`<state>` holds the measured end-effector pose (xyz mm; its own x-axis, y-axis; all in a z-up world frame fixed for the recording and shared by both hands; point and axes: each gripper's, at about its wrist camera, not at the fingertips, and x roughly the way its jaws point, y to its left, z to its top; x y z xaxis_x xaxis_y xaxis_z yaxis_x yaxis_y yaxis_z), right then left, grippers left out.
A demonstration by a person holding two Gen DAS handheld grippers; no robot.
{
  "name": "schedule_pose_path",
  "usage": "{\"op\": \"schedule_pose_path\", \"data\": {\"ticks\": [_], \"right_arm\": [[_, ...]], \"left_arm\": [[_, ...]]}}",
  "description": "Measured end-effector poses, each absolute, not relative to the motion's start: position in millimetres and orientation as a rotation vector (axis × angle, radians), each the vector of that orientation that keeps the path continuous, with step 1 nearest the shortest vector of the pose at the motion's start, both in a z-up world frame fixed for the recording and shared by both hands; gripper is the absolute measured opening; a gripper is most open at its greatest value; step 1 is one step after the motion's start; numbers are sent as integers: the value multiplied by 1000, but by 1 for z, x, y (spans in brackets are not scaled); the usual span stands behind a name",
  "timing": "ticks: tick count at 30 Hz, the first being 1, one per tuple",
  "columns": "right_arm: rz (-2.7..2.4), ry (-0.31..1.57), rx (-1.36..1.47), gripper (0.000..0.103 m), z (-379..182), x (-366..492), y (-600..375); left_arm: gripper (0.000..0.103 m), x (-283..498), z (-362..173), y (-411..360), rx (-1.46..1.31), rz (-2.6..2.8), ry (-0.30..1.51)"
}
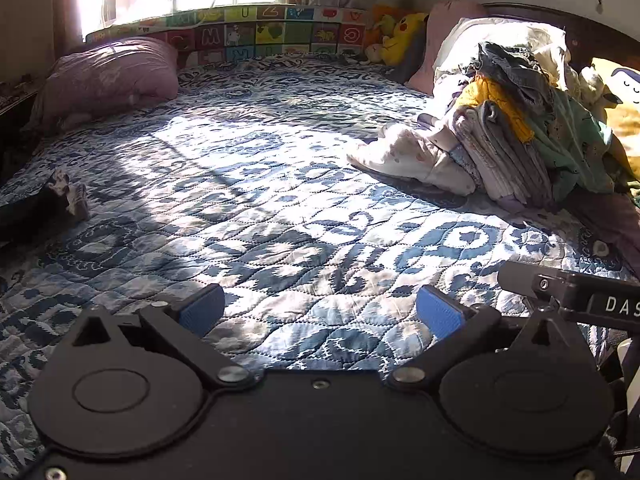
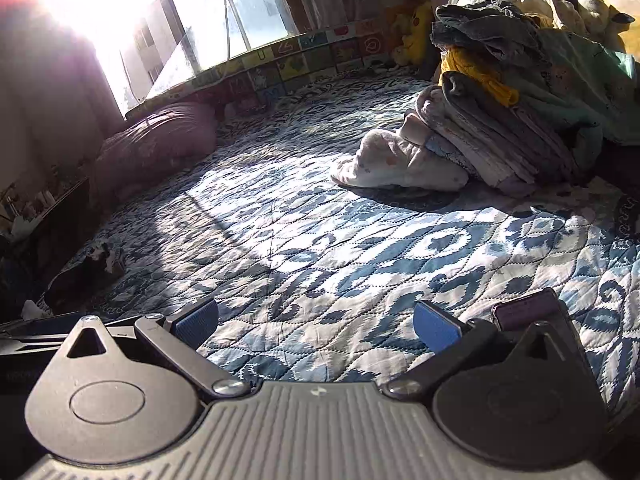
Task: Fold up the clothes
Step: 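Reach both tools to the clothes pile and grasp the denim jacket with the left tool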
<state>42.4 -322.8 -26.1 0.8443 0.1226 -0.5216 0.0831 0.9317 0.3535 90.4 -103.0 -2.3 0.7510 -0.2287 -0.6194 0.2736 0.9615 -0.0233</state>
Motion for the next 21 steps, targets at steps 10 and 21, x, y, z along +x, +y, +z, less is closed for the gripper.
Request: {"op": "schedule_pose_path", "data": {"ticks": [10,21], "right_arm": [[-239,481,414,103,-37,72,-426],[-407,259,700,103,-49,113,-503]], "left_arm": [[102,168,18,-208,112,-492,652],[89,262,70,-326,9,-685,522]]}}
